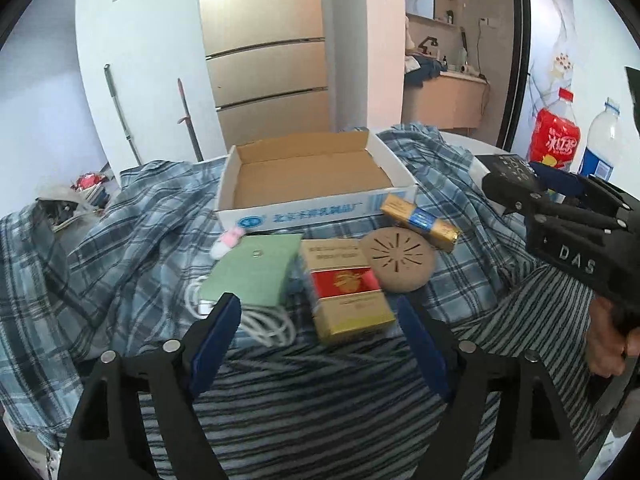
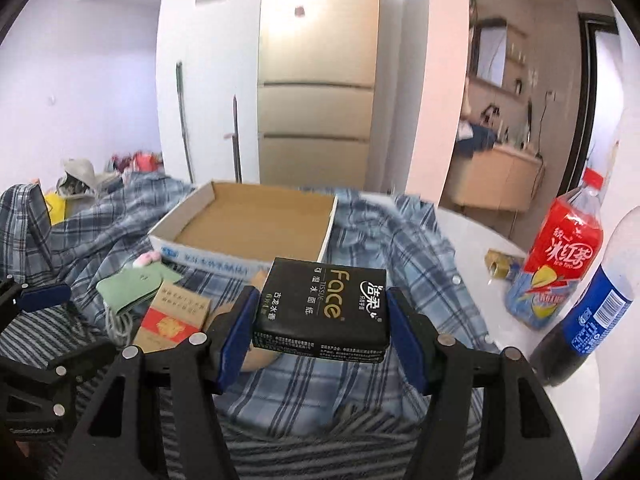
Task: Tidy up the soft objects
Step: 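Lift the black Face pack with the right gripper while the left gripper grasps the red-gold cigarette pack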
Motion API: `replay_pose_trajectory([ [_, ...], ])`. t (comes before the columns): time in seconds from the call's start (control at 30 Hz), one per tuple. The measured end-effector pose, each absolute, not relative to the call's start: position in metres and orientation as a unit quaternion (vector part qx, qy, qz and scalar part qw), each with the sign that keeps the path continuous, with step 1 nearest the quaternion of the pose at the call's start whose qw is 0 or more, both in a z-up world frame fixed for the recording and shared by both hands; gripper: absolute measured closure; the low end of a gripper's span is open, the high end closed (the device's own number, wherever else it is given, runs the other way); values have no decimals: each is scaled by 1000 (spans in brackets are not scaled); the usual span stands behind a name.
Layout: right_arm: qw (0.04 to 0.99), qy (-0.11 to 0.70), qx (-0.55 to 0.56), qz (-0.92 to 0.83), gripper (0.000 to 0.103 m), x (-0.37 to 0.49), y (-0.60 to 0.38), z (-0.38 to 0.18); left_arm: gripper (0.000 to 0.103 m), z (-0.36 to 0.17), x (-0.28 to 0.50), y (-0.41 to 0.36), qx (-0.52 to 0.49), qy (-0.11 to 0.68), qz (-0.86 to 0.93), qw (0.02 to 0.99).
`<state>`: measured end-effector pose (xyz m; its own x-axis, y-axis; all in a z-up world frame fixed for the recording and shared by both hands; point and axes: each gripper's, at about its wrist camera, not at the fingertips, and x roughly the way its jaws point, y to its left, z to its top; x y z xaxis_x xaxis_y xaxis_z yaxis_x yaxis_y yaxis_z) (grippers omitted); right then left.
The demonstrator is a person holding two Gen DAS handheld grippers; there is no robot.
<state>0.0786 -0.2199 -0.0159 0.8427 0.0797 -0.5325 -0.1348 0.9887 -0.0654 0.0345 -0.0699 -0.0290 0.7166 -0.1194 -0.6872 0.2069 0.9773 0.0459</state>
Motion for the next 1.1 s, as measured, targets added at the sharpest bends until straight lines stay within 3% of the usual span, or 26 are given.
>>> replay_pose_trajectory([
  [0.37, 944, 322, -11, 66, 40, 92, -236, -37, 18, -71, 83, -96, 28, 456, -99, 884],
  [0.53, 944, 323, -6, 71, 40, 90, -240, -37, 19, -73, 86, -98, 25, 446, -105, 888],
  [0.57, 943, 325, -8, 71, 40, 90, -239, -38, 21, -74, 87, -99, 27, 447, -105, 888],
  [0.63, 942, 328, -11, 71, 40, 90, -237, -39, 36, -75, 86, -97, 33, 441, -83, 893],
  [1.03, 941, 328, -23, 74, 40, 90, -234, -40, 33, -84, 83, -105, 59, 438, -71, 894],
  [1.1, 942, 326, -26, 73, 40, 88, -233, -39, 37, -88, 86, -104, 58, 449, -68, 889],
])
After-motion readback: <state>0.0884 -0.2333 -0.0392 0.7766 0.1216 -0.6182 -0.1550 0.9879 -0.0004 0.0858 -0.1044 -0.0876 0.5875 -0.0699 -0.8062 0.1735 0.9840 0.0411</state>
